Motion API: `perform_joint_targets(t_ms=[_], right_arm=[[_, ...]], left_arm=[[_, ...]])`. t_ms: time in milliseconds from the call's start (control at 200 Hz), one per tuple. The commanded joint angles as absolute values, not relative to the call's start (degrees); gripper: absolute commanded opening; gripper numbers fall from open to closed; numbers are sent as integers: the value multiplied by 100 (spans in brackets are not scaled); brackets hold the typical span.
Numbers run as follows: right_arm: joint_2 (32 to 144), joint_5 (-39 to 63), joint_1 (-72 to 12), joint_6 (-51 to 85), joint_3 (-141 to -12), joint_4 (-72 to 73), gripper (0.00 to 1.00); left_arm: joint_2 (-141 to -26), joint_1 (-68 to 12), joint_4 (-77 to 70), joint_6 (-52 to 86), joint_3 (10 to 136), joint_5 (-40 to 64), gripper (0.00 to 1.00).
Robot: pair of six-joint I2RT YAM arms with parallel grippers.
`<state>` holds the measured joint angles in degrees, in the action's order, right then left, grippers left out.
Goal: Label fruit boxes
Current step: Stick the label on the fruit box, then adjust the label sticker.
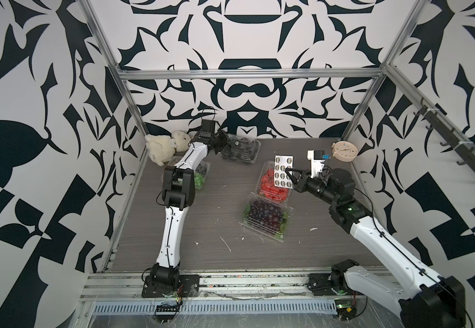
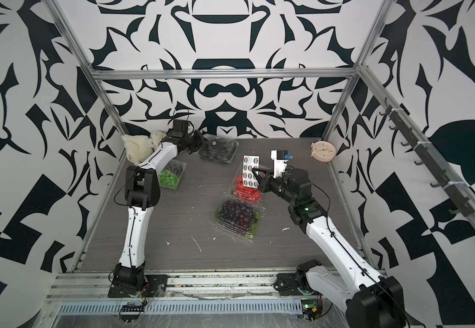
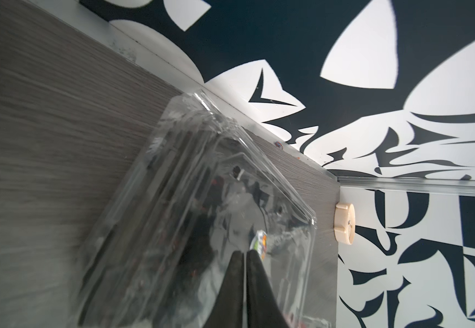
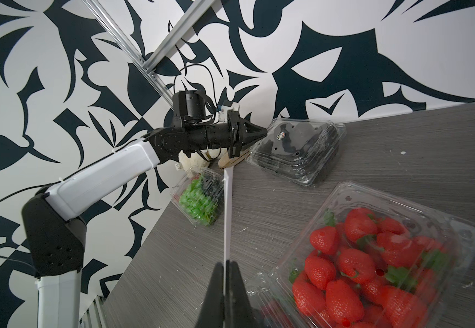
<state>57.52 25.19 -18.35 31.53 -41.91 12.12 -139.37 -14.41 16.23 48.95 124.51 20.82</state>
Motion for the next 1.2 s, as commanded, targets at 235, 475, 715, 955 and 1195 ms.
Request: perform_joint_targets(t_ms=[235, 475, 715, 955, 1195], right_arm=[[5752, 2845, -1795, 3375, -4311, 1653, 0], [5644, 3136, -1801, 3871, -4298, 2033, 0], [5452, 3510, -1805, 4729, -4045, 2857, 0], [5368, 3767, -1810, 5527, -3739, 3813, 0], [5309, 3844, -1810, 5862, -3643, 4179, 0]], left_arm=[[-11119, -1864, 348, 5028, 9844, 2430, 40], [-9229, -2454, -1138, 5479, 7536, 2632, 54], [-8043, -3448, -2472, 5827, 6040, 2375, 66], [-7804, -4107, -3228, 5902, 5641, 2331, 64], [-7826, -4276, -3544, 6051, 5600, 2436, 50]])
